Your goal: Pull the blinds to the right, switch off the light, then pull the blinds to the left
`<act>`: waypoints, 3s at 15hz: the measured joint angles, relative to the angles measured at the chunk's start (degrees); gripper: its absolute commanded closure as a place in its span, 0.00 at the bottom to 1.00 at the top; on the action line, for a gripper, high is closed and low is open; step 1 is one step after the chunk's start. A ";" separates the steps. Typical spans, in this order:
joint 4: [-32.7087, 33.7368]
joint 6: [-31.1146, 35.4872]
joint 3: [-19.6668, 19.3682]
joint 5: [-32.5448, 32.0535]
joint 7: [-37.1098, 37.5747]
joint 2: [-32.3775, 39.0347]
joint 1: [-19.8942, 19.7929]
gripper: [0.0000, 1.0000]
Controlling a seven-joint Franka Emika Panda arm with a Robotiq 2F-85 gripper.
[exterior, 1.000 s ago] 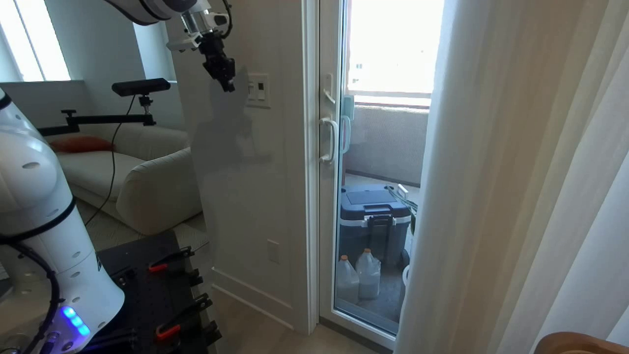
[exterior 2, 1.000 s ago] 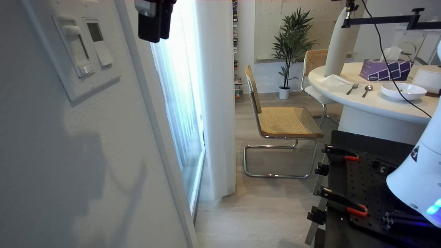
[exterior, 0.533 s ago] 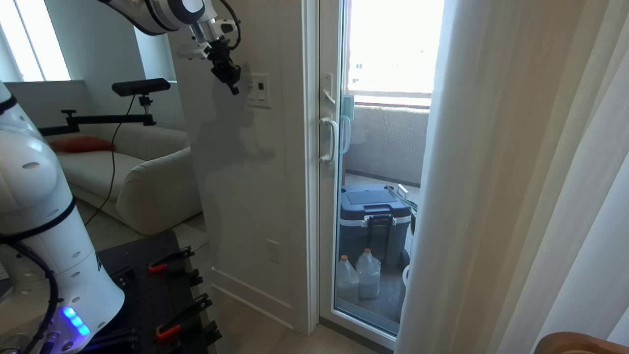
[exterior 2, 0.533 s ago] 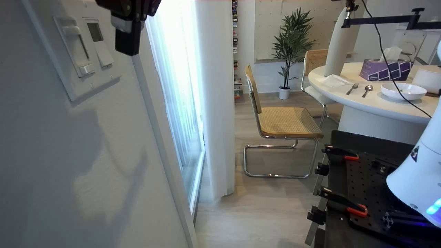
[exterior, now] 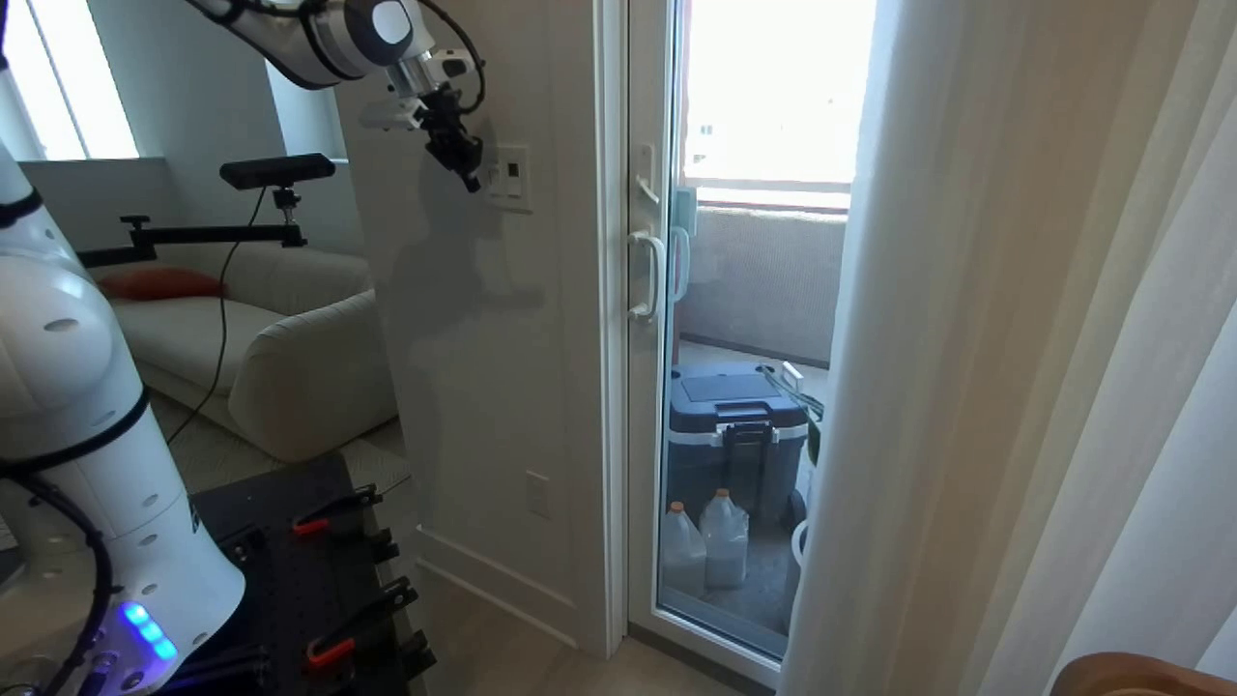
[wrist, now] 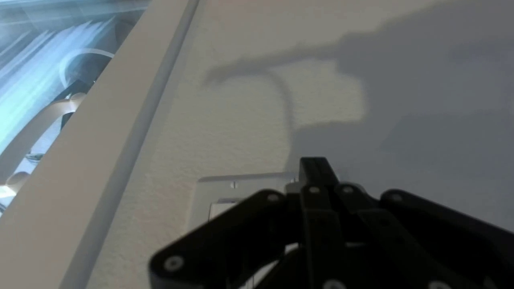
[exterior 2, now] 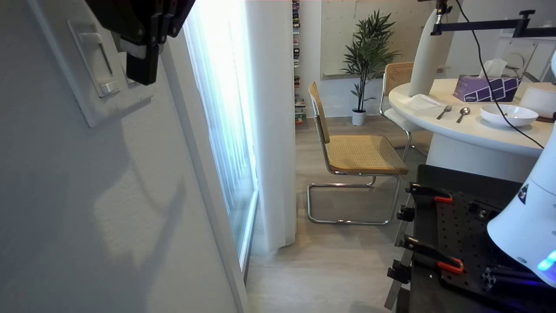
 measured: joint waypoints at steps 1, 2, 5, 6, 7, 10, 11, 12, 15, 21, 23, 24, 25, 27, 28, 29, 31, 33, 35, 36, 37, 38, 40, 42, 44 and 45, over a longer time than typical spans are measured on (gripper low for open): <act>0.00 0.37 0.00 -0.17 0.16 0.20 0.00 1.00; 0.00 0.75 0.00 -0.28 0.47 0.37 0.00 1.00; 0.00 1.71 0.00 -0.51 0.98 0.75 0.01 1.00; 0.00 2.03 0.00 -0.54 0.99 0.85 0.01 1.00; 0.00 2.35 0.00 -0.58 1.01 0.95 0.01 1.00; 0.00 2.95 0.00 -0.80 1.08 1.28 0.01 1.00; 0.00 3.02 -0.01 -0.97 1.16 1.40 0.01 1.00; 0.00 3.04 -0.01 -1.10 1.30 1.50 0.01 1.00; 0.00 3.10 -0.02 -1.43 2.01 1.76 0.01 1.00; 0.02 3.64 -0.10 -1.44 2.02 1.93 0.01 1.00; 0.02 3.87 -0.12 -1.46 2.03 2.00 0.01 1.00; 0.02 3.92 -0.13 -1.48 2.04 2.05 0.01 1.00; 0.02 3.98 -0.15 -1.49 2.05 2.10 0.01 1.00; 0.02 4.13 -0.18 -1.50 2.05 2.20 0.01 1.00; 0.02 4.30 -0.19 -1.51 2.05 2.26 0.01 1.00; 0.03 4.55 -0.20 -1.52 2.06 2.33 0.01 1.00; 0.03 5.12 -0.24 -1.54 2.07 2.48 0.00 1.00; 0.03 5.64 -0.27 -1.56 2.07 2.65 0.00 1.00; 0.03 5.83 -0.28 -1.74 2.11 2.79 0.00 1.00; 0.04 5.85 -0.28 -2.04 2.22 2.84 0.00 1.00; 0.04 5.89 -0.28 -2.37 2.53 2.87 0.00 1.00; 0.04 5.93 -0.28 -2.76 3.17 2.87 0.00 1.00; 0.04 5.99 -0.28 -3.14 3.98 2.87 0.00 1.00; 0.04 6.09 -0.28 -3.20 4.27 2.87 0.00 1.00; 0.04 6.14 -0.28 -3.21 4.27 2.88 0.00 1.00; 0.04 6.14 -0.28 -3.21 4.27 2.90 0.00 1.00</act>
